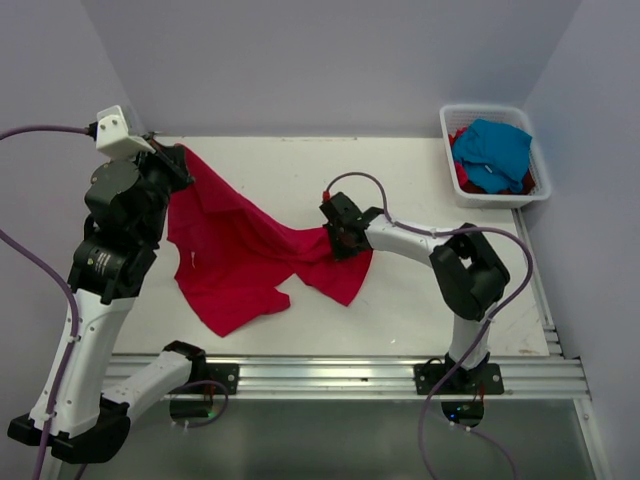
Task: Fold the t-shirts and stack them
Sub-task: Flatten out the tshirt
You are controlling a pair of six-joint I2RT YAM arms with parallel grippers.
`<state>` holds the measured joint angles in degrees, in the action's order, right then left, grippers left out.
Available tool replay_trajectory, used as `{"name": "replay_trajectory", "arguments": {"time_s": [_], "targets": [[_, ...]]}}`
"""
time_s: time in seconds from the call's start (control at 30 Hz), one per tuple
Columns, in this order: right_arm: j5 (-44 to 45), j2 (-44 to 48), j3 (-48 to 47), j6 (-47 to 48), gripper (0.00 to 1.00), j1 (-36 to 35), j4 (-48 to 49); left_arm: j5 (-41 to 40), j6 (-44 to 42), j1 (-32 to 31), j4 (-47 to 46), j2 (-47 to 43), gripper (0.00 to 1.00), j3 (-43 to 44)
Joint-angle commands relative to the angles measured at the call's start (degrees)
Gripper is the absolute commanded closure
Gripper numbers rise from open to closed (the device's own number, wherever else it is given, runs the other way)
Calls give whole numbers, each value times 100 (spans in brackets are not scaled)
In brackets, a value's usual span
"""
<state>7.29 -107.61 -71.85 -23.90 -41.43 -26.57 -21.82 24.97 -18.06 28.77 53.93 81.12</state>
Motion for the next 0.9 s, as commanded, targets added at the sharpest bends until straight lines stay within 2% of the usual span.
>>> {"name": "replay_trajectory", "arguments": {"time_s": [0.0, 0.3, 0.57, 0.63, 0.67, 0.77, 0.8, 0.87], "targets": [[378, -67, -434, 149, 100, 21, -147, 47, 69, 31, -206, -102, 100, -35], [783, -725, -1172, 281, 100, 258, -437, 73, 60, 31, -188, -129, 100, -70], [836, -928, -1085, 298, 100, 329, -437, 29, 25, 31, -162, -155, 100, -88], [809, -849, -1024, 316, 93, 320, -446, 38, 25, 31, -170, -155, 100, -114], [774, -823, -997, 359, 77, 320, -437, 47, 34, 31, -188, -138, 100, -140], [756, -709, -980, 421, 62, 320, -498, 73, 52, 31, -214, -111, 100, -158], [783, -682, -971, 430, 54, 320, -525, 90, 60, 31, -240, -102, 100, -158], [862, -612, -962, 448, 49, 320, -560, 91, 69, 31, -258, -102, 100, -176]]}}
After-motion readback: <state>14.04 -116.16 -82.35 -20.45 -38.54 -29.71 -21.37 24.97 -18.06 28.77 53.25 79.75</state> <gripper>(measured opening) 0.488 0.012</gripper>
